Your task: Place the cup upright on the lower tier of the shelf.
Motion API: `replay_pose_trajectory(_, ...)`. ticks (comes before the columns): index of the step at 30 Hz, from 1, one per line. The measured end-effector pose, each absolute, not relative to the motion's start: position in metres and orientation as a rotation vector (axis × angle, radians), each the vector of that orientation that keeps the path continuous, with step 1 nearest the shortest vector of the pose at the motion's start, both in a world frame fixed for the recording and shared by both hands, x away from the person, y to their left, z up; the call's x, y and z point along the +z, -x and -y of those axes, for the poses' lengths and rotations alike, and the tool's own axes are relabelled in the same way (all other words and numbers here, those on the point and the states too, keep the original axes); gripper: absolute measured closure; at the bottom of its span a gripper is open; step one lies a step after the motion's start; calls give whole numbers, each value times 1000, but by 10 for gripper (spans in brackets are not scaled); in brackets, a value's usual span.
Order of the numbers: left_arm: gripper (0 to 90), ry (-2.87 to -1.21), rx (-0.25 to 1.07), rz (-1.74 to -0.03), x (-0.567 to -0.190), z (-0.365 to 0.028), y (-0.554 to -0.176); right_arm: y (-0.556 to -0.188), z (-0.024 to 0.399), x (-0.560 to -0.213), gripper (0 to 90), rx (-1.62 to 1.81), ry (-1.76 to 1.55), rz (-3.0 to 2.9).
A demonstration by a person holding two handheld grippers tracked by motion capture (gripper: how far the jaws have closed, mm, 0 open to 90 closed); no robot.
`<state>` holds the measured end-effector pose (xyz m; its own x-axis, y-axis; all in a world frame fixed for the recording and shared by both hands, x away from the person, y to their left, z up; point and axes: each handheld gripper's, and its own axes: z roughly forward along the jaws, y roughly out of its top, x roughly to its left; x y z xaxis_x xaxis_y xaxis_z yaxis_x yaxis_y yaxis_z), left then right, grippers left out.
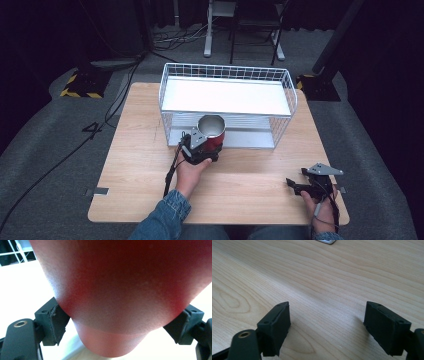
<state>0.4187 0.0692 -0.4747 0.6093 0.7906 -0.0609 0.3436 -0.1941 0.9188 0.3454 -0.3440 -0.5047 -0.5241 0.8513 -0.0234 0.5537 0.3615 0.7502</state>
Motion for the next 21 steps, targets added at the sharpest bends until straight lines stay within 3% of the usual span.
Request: replay_pose_trajectory(21, 167, -1762, 527, -916, -470, -45, -449, -344, 343, -504, 228, 983, -1204, -2220)
